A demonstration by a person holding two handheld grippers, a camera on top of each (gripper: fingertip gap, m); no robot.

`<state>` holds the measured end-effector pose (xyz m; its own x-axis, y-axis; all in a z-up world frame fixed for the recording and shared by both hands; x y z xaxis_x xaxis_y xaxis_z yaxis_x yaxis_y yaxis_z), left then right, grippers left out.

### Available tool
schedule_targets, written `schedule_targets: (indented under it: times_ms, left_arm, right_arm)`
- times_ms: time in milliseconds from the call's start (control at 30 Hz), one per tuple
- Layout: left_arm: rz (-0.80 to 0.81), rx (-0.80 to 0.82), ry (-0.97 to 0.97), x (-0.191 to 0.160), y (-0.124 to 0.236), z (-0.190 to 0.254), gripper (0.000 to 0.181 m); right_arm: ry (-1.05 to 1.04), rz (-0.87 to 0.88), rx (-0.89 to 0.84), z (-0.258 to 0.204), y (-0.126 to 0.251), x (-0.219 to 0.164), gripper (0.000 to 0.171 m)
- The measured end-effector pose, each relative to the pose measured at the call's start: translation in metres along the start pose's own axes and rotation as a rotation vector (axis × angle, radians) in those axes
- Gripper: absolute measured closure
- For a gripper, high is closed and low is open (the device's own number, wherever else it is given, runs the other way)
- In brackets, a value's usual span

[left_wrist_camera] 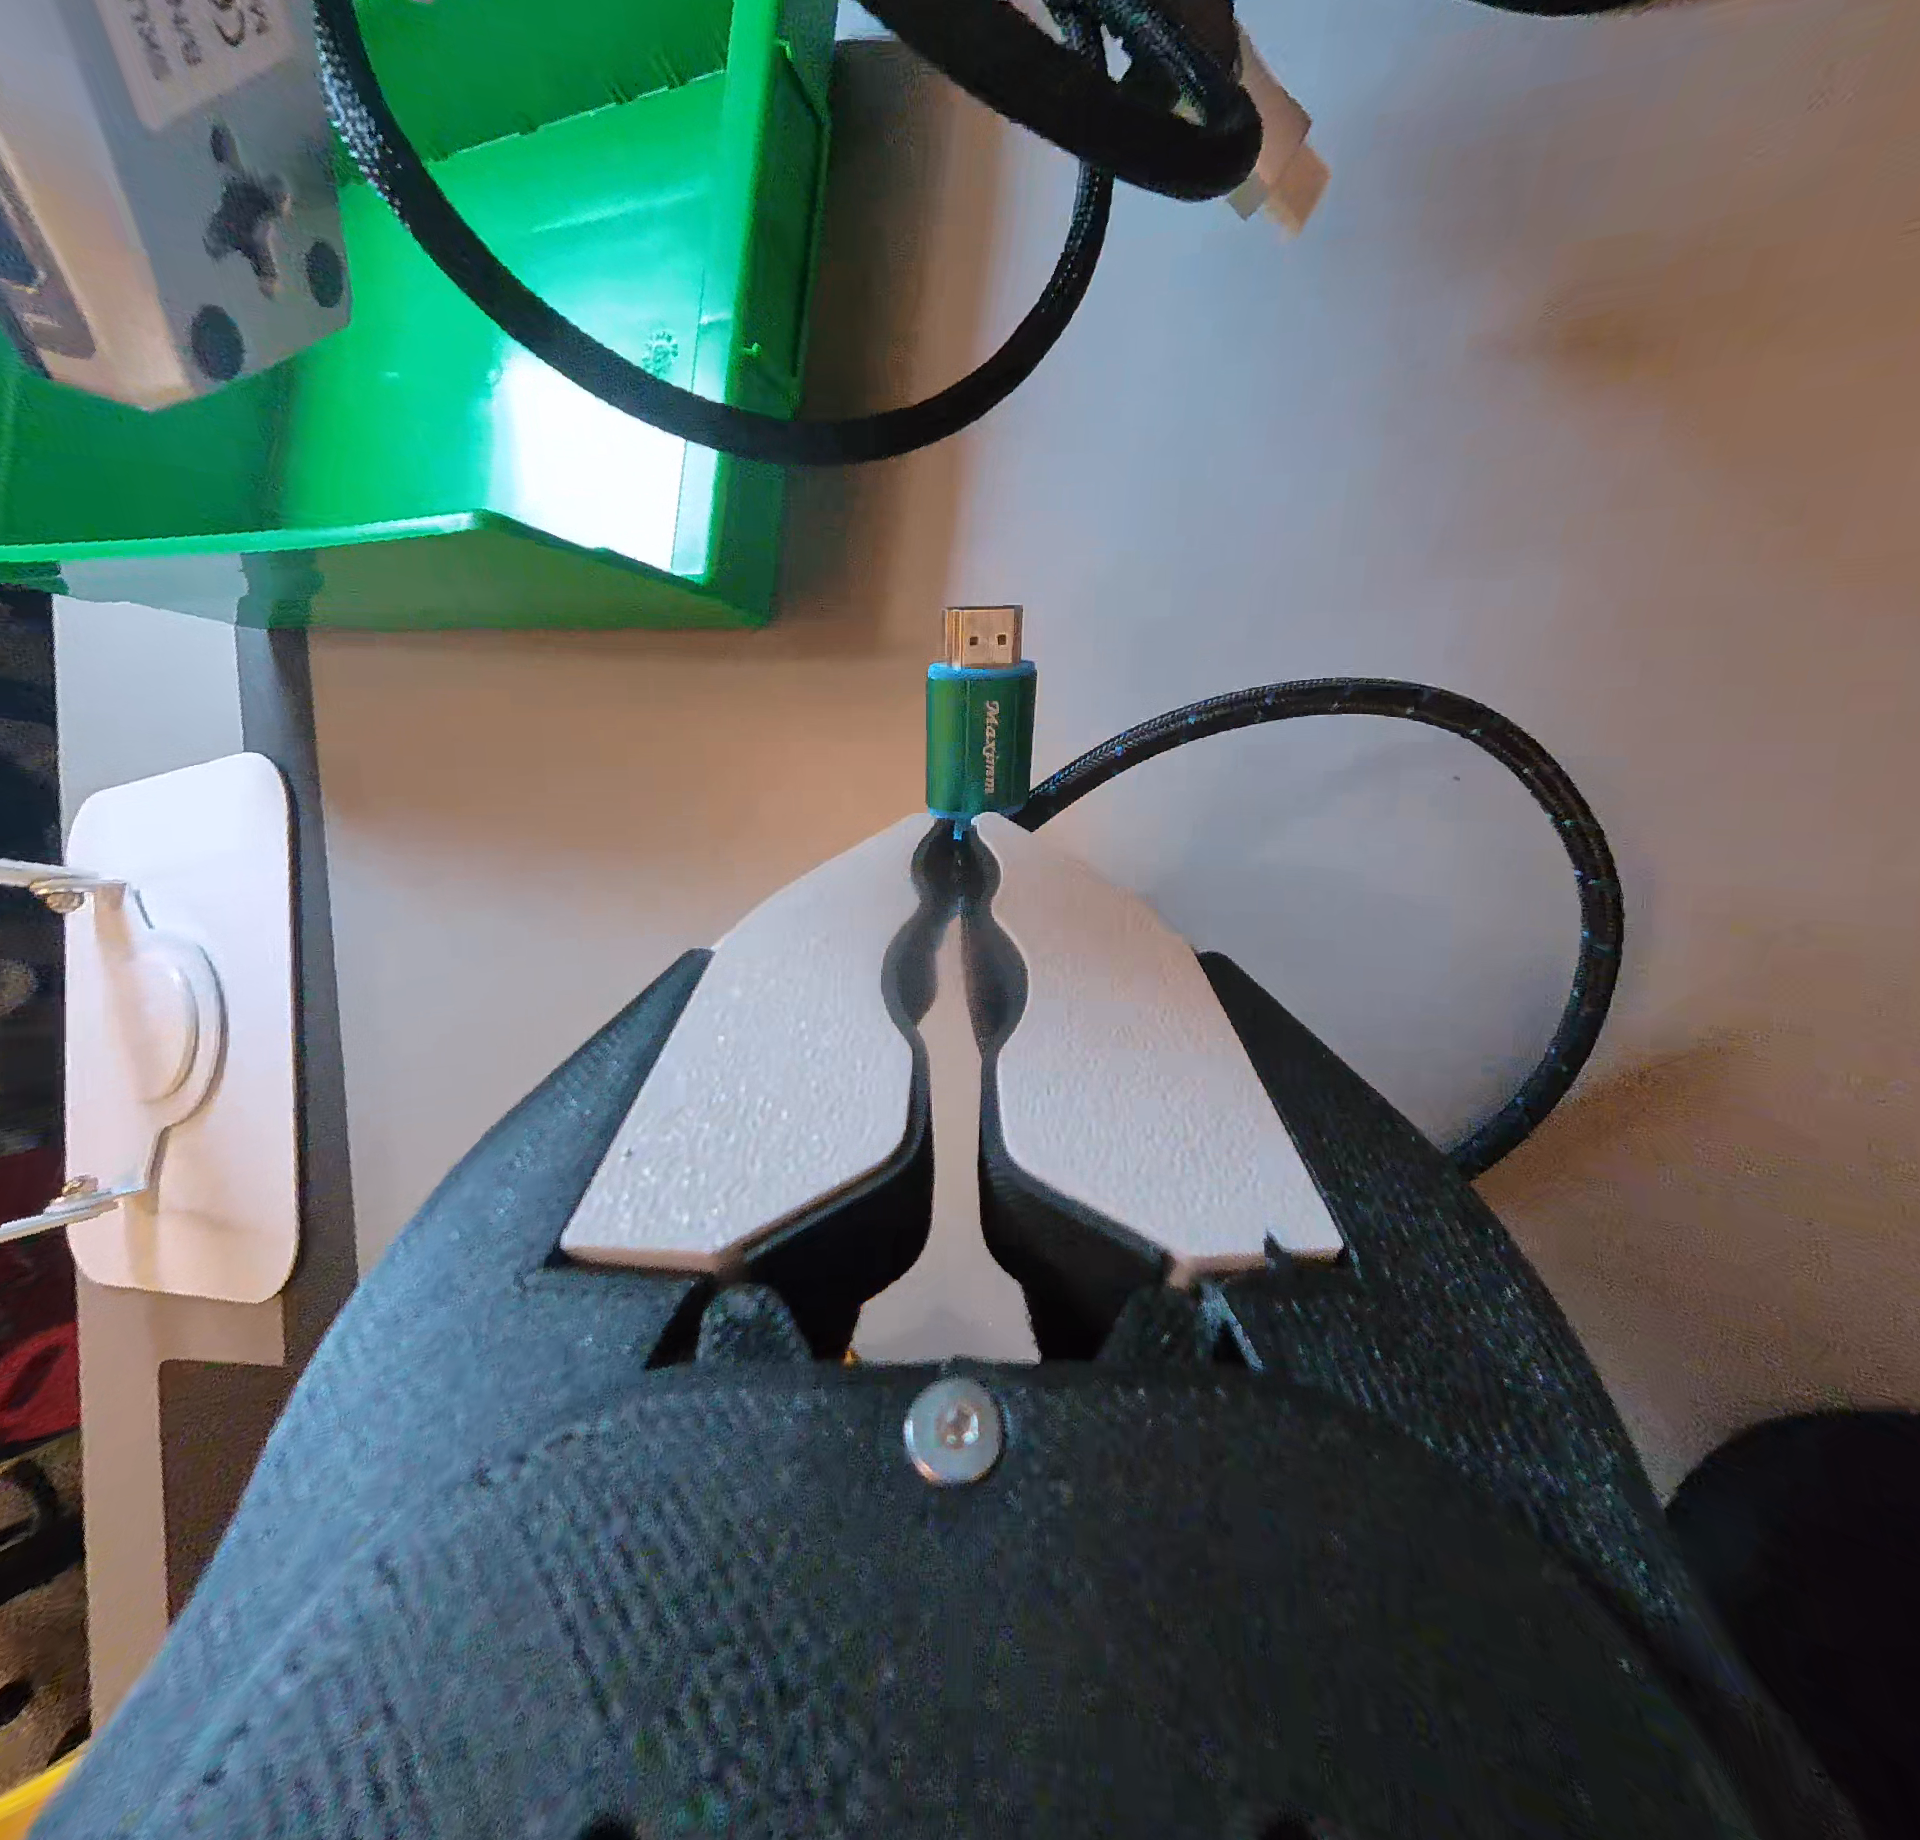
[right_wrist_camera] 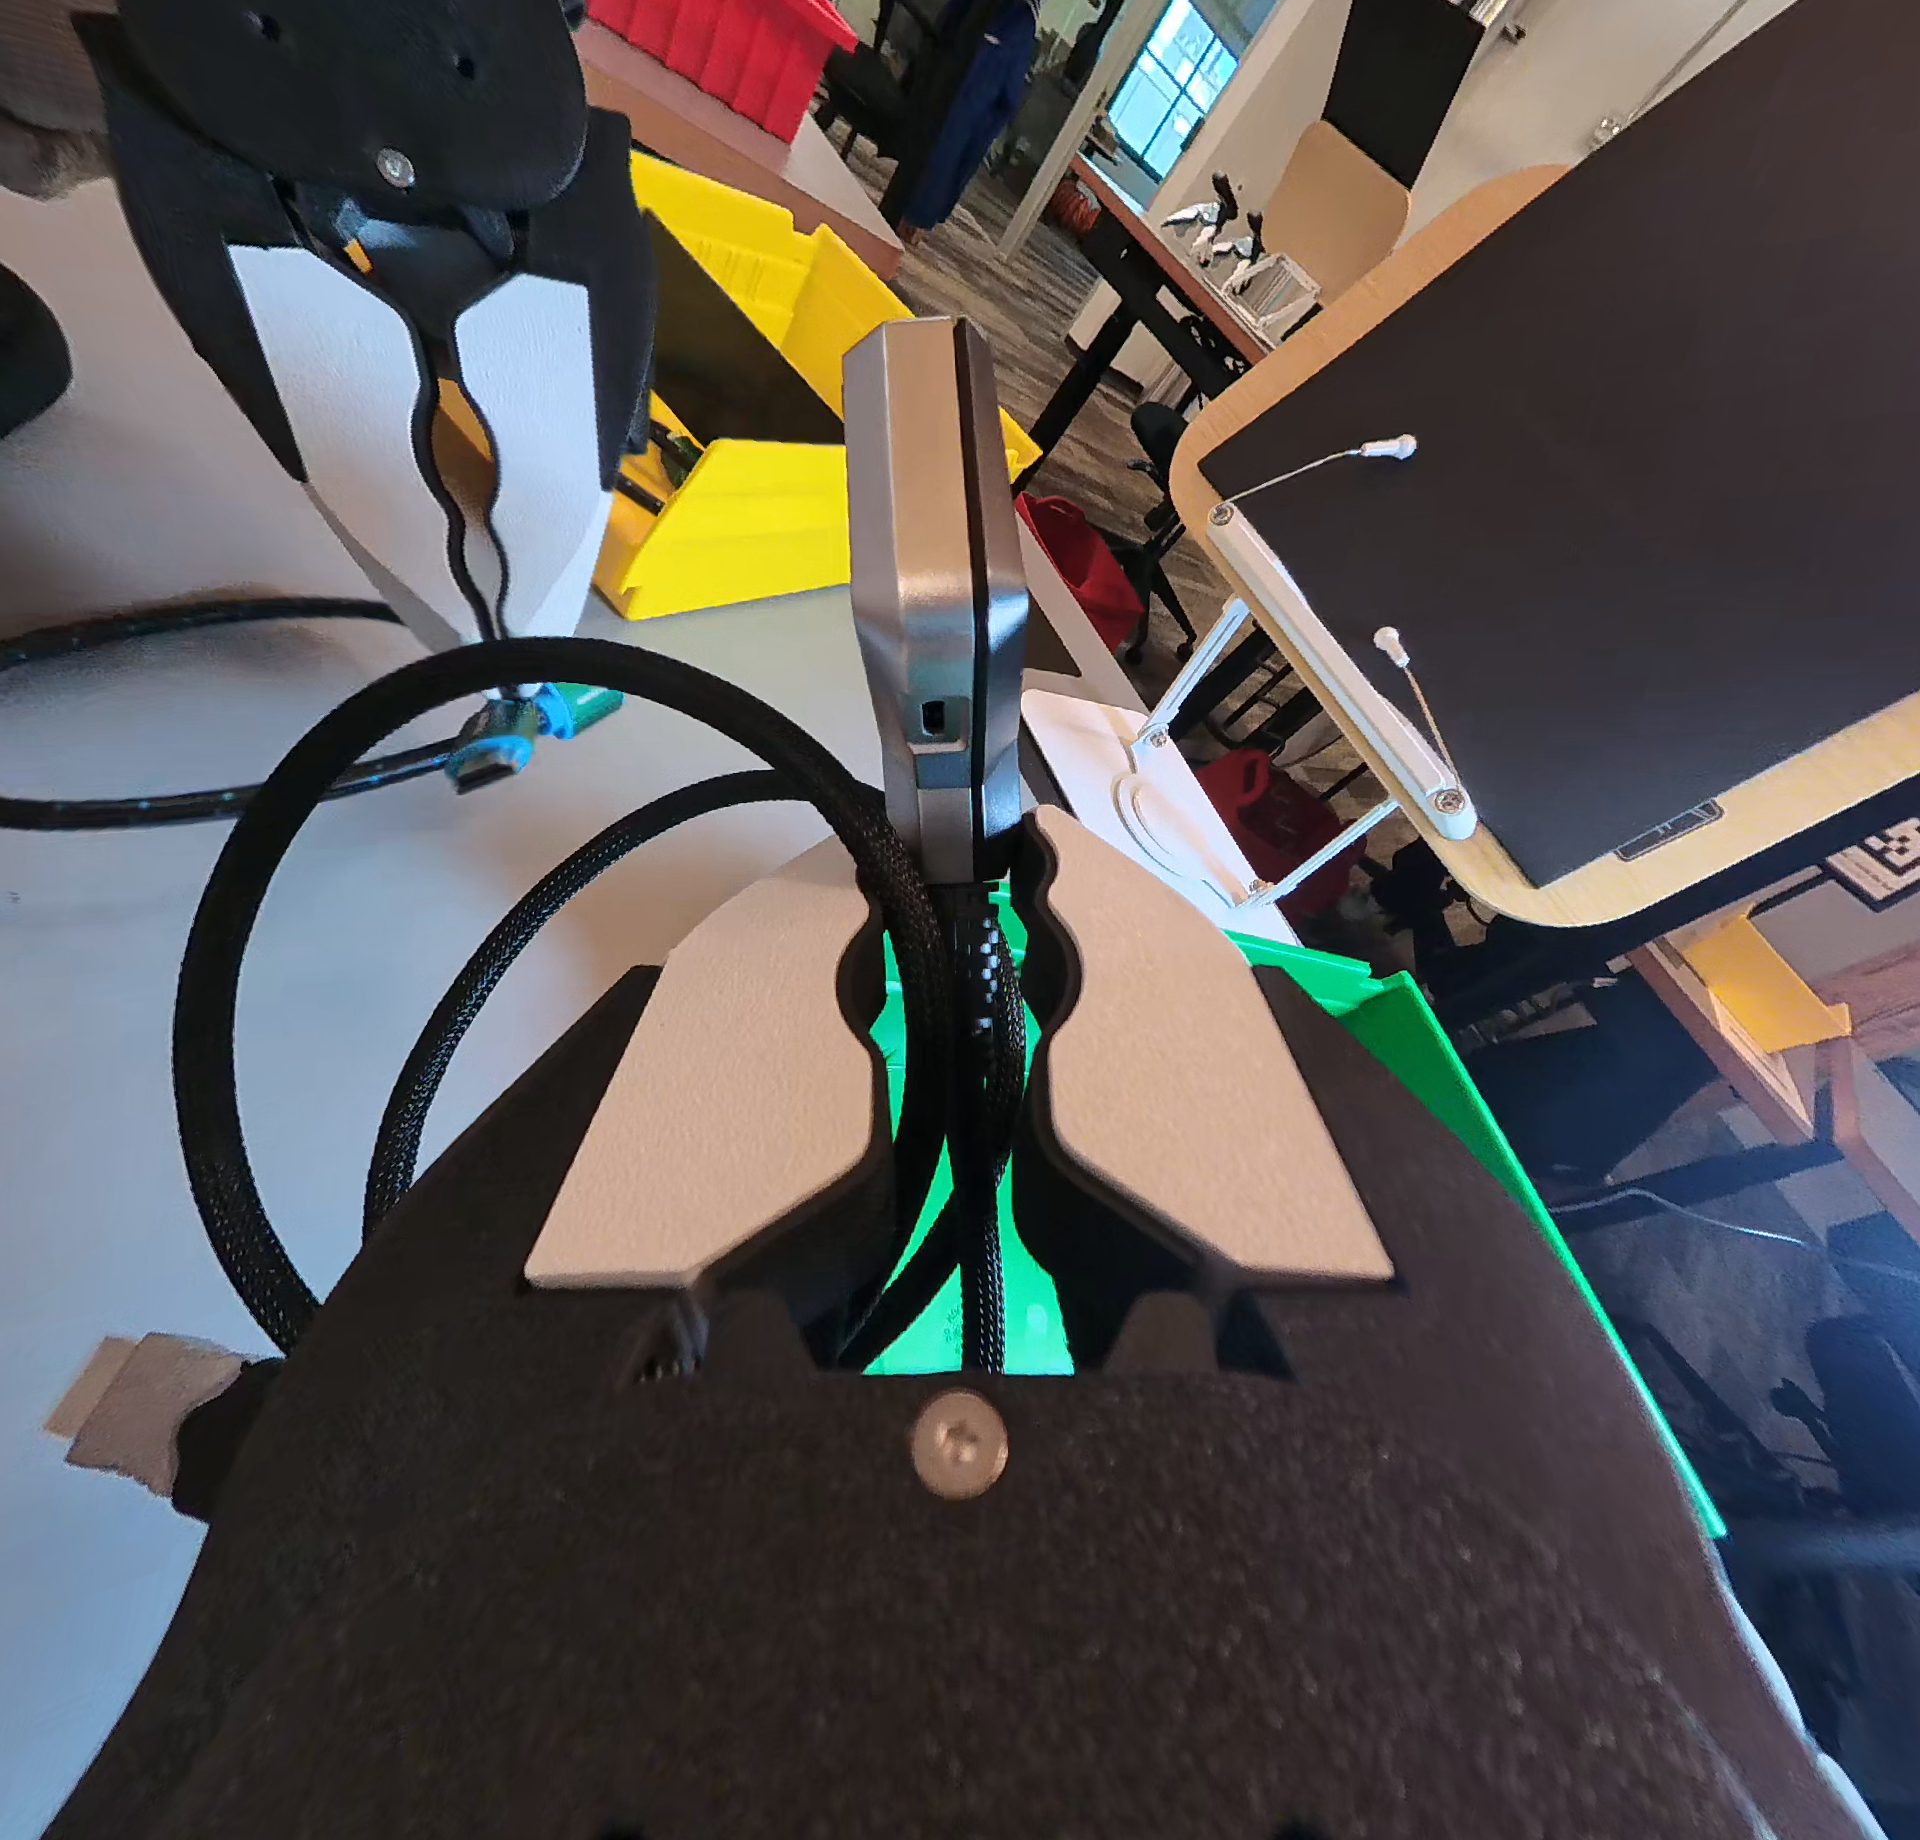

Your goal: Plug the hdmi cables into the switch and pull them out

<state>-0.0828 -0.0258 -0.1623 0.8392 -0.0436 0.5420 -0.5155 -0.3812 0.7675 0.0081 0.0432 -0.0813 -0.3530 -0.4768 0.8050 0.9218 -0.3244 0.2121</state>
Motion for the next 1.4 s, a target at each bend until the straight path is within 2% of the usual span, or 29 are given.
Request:
schedule_targets:
  times_ms: [167,300,367,533,667,767,867,1100,1400]
  left_arm:
    - [0.107,-0.199,0.031,0.011,-0.009,0.028,0.179]
    - [0.036,-0.368,0.046,0.000,-0.027,0.056,0.179]
    - [-0.003,-0.398,0.067,-0.006,-0.030,0.060,0.177]
    - [0.002,-0.381,0.168,-0.012,-0.017,0.050,0.162]
    - [-0.184,-0.317,0.243,-0.044,-0.013,0.043,0.152]
    - [-0.294,-0.312,0.254,-0.055,-0.005,0.053,0.154]
    - [-0.262,-0.345,0.255,-0.043,-0.009,0.066,0.148]
    - [-0.316,-0.326,0.276,-0.029,-0.043,0.078,0.103]
    - [-0.147,-0.247,0.342,0.013,-0.073,0.069,0.101]
  right_arm:
    - [0.001,-0.002,0.000,-0.001,0.000,-0.001,0.149]
    - [0.007,-0.009,0.007,-0.003,0.000,-0.002,0.149]
    - [0.018,-0.018,0.002,-0.003,0.000,-0.003,0.149]
    - [0.024,-0.023,0.001,-0.004,0.002,-0.004,0.149]
    - [0.022,-0.035,-0.006,-0.004,0.003,-0.008,0.149]
    - [0.020,-0.037,-0.016,-0.002,0.004,-0.010,0.149]
    - [0.006,-0.036,-0.021,0.000,0.003,-0.011,0.149]
    - [0.019,-0.052,-0.046,0.002,0.003,-0.012,0.149]
    - [0.011,-0.054,-0.078,0.011,0.009,-0.014,0.149]
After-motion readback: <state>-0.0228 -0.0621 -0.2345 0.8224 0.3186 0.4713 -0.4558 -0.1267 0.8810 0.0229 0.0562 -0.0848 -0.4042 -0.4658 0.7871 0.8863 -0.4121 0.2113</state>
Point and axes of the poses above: each gripper's, where its closed fingertips meet, y back along the fingers, x out of its top, z = x × y across the jaws, the point moved 1 cm from there along y, back along the fingers, and after that the axes turned 1 degree about -x, right-handed, at the moved point
